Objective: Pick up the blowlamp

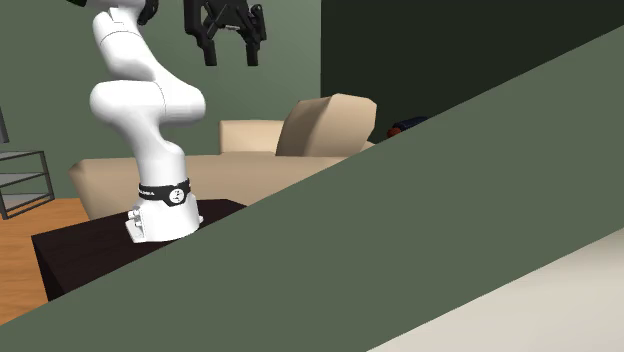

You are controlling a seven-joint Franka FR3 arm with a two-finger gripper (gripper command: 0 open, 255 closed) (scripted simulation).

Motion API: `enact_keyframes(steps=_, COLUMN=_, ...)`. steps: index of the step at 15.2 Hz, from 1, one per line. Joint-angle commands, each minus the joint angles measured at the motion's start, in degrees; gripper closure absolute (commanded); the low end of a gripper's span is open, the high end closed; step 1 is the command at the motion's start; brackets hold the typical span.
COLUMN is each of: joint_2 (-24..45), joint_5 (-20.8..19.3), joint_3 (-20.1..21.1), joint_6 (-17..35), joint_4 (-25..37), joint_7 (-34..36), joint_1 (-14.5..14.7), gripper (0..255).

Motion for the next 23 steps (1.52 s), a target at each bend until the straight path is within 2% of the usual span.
enact_keyframes(steps=1, joint_2=0.0, joint_5=0.0, joint_3=0.0, joint_6=0.0, joint_4=0.0, joint_7=0.0, joint_1=0.0, gripper=0)
enact_keyframes(steps=12, joint_2=19.2, joint_5=5.4, joint_3=2.5, joint_6=16.3, joint_4=5.5, joint_7=-6.7, joint_1=6.7, gripper=0)
enact_keyframes(steps=23, joint_2=38.8, joint_5=9.7, joint_3=6.2, joint_6=26.0, joint_4=18.1, joint_7=-13.5, joint_1=12.1, gripper=0)
